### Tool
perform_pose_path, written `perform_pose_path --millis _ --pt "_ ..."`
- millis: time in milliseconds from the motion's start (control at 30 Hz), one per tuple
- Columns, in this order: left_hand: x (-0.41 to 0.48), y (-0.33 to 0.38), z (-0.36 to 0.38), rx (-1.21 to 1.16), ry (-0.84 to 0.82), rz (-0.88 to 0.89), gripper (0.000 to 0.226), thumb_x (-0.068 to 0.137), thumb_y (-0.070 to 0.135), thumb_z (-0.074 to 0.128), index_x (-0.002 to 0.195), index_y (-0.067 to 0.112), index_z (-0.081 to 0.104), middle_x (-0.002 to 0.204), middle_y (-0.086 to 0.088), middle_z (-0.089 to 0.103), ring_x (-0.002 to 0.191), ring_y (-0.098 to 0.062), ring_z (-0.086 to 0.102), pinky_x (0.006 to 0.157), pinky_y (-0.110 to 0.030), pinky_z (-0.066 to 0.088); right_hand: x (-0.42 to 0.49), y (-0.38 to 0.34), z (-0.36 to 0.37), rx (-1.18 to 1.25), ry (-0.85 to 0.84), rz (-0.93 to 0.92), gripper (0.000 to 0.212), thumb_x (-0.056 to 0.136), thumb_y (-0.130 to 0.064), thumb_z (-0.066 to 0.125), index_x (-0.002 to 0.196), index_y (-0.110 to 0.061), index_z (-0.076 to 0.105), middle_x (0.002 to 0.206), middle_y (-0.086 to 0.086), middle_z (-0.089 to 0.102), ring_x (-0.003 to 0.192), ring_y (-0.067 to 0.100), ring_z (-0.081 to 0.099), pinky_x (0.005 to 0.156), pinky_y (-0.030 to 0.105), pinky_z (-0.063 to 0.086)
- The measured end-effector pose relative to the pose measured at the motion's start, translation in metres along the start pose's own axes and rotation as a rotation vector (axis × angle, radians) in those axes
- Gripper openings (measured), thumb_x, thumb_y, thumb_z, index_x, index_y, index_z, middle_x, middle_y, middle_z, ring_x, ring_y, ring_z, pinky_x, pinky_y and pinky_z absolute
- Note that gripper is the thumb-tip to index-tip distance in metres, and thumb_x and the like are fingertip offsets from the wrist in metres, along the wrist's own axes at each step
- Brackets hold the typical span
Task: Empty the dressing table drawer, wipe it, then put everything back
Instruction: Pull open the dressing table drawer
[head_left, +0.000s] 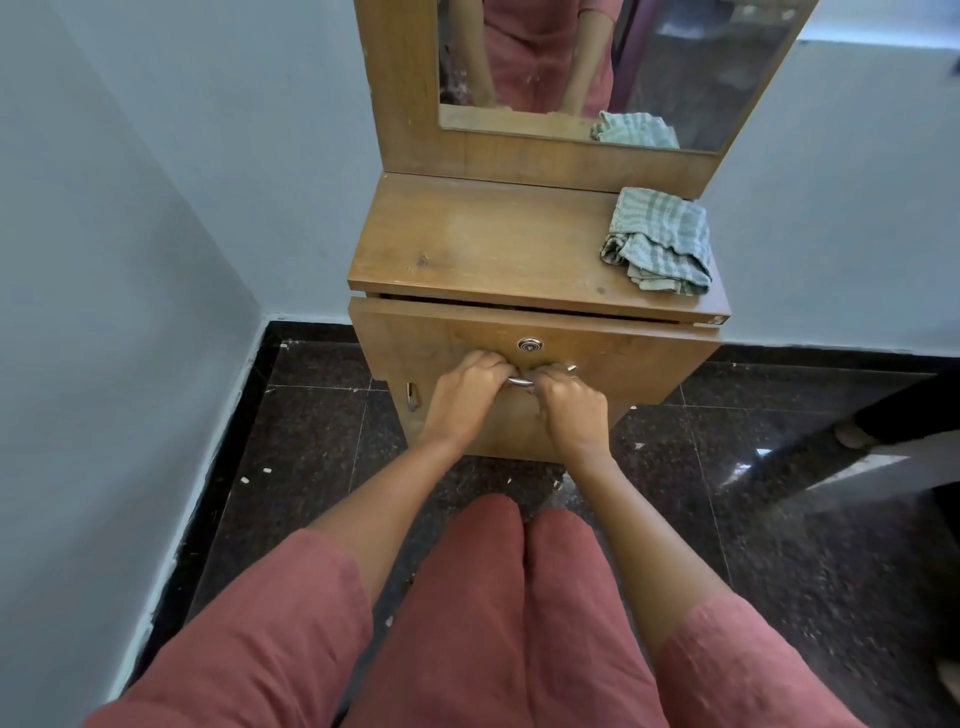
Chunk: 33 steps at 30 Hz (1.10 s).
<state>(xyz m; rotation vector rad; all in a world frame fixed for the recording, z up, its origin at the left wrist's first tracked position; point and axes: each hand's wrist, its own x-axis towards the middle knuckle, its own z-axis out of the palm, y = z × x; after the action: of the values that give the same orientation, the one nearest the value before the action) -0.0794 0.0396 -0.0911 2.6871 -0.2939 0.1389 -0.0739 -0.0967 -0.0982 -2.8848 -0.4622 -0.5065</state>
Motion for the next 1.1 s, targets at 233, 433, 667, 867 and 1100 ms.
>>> perform_pose_path --millis 233,433,667,867,1100 --pt "-0.027 0.006 0.000 0.003 0.069 0.062 0.020 0.081 0.011 0.062 0.099 0.016 0.069 0.103 0.002 0.068 0.104 -0.016 0.059 0.070 -0.032 0.055 -0.024 -0.002 -0.005 -0.031 0.062 -0.030 0.017 0.073 -0.023 0.055 0.064 -0.025 0.069 0.065 -0.010 0.068 0.050 0.006 0.062 0.031 0.014 0.032" --pt "-0.048 0.009 0.003 0.014 0.116 0.116 0.026 0.060 0.006 0.079 0.080 0.020 0.070 0.082 0.007 0.070 0.080 -0.013 0.067 0.049 -0.022 0.053 -0.047 -0.009 -0.011 -0.010 0.116 -0.034 0.013 0.063 -0.010 0.068 0.069 -0.022 0.070 0.068 -0.007 0.070 0.052 0.010 0.065 0.033 0.014 0.036" --pt "-0.074 0.017 0.002 0.021 0.132 0.163 0.026 0.059 0.005 0.079 0.079 0.019 0.070 0.079 0.007 0.069 0.077 -0.012 0.066 0.051 -0.021 0.052 -0.072 -0.016 -0.017 0.017 0.086 -0.018 0.024 0.054 -0.006 0.081 0.069 -0.021 0.069 0.067 -0.007 0.069 0.053 0.011 0.066 0.034 0.015 0.037" --pt "-0.096 0.021 0.004 0.049 0.158 0.216 0.020 0.062 0.008 0.063 0.079 0.016 0.070 0.079 0.005 0.069 0.076 -0.012 0.065 0.055 -0.021 0.053 -0.095 -0.019 -0.021 0.015 0.056 -0.034 0.010 0.064 -0.016 0.067 0.070 -0.023 0.068 0.069 -0.008 0.069 0.056 0.008 0.065 0.034 0.016 0.038" --pt "-0.118 0.025 0.006 0.058 0.121 0.203 0.029 0.071 0.017 0.042 0.080 0.017 0.070 0.082 0.006 0.069 0.080 -0.009 0.062 0.060 -0.021 0.054 -0.114 -0.027 -0.030 0.009 0.048 -0.021 0.023 0.072 -0.023 0.046 0.068 -0.025 0.069 0.068 -0.011 0.069 0.059 0.003 0.065 0.036 0.016 0.038"
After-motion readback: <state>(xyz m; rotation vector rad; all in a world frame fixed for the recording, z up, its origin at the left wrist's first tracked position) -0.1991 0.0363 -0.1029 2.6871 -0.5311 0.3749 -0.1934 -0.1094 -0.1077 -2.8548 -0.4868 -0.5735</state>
